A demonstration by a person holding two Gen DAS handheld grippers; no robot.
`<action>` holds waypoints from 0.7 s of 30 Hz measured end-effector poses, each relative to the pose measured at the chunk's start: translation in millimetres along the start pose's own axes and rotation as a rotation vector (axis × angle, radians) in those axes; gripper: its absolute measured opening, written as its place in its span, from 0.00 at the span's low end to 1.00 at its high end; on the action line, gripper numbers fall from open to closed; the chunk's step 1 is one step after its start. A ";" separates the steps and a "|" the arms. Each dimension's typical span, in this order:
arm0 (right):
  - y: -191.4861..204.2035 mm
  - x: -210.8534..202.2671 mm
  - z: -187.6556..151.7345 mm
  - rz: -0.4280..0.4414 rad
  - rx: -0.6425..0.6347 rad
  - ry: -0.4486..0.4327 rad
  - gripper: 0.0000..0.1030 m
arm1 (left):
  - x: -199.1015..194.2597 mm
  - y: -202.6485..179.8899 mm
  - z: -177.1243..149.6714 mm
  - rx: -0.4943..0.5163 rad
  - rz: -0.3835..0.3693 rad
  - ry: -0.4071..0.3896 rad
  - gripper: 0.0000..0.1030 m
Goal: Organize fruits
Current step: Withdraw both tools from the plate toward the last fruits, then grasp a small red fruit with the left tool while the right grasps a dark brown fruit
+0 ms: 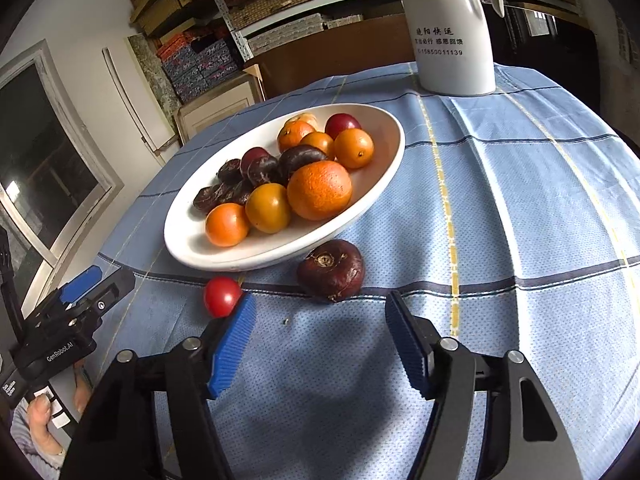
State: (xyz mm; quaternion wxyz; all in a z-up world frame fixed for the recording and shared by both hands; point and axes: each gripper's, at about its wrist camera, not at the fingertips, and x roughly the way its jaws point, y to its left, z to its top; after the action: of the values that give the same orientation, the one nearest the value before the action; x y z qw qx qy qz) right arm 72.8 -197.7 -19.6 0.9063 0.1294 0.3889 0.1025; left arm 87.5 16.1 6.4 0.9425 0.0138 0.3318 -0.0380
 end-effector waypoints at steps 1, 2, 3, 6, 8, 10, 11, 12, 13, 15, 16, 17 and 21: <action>-0.2 1.0 -0.2 0.002 -0.001 0.005 0.64 | 0.8 -0.2 0.0 0.000 0.000 0.002 0.95; 0.5 2.8 0.0 0.008 0.000 0.012 0.63 | 1.4 -0.4 -0.1 0.001 0.000 0.004 0.95; 0.5 4.5 0.2 0.015 0.003 0.019 0.62 | 1.8 -0.8 -0.5 0.002 -0.001 0.006 0.95; 3.6 11.6 3.5 0.013 0.002 0.031 0.61 | 3.2 -2.9 -1.1 0.011 -0.005 0.013 0.95; 5.4 14.2 7.5 -0.006 -0.006 0.020 0.61 | 3.3 -4.2 -1.8 0.019 -0.004 0.015 0.95; 4.8 17.8 11.4 -0.025 -0.009 0.016 0.60 | 4.9 -5.6 -2.4 0.026 -0.006 0.023 0.95; 3.4 21.2 12.4 -0.028 -0.005 0.028 0.51 | 5.8 -6.2 -2.6 0.029 -0.006 0.027 0.95; 1.3 24.2 13.2 -0.031 0.002 0.041 0.43 | 6.9 -6.9 -2.6 0.033 -0.006 0.032 0.95; 0.4 23.4 14.1 -0.036 0.004 0.037 0.41 | 7.4 -7.6 -2.8 0.037 -0.007 0.035 0.95; -1.0 22.9 13.7 -0.034 0.002 0.039 0.39 | 9.0 -10.6 -2.9 0.046 -0.015 0.039 0.95; -0.5 21.6 13.3 -0.031 -0.004 0.038 0.39 | 9.0 -11.8 -3.4 0.052 -0.020 0.041 0.95; 0.6 18.9 12.2 -0.023 -0.012 0.033 0.38 | 8.4 -14.3 -4.0 0.063 -0.027 0.040 0.95; -7.1 -2.0 5.9 -0.001 0.010 -0.020 0.38 | 2.1 -31.7 -7.8 0.124 -0.097 0.029 0.95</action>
State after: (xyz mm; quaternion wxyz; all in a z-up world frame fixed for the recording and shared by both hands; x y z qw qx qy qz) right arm 76.4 -205.9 -16.6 0.9096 0.1347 0.3805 0.0987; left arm 81.8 -15.2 -1.0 0.9319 0.0569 0.3427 -0.1038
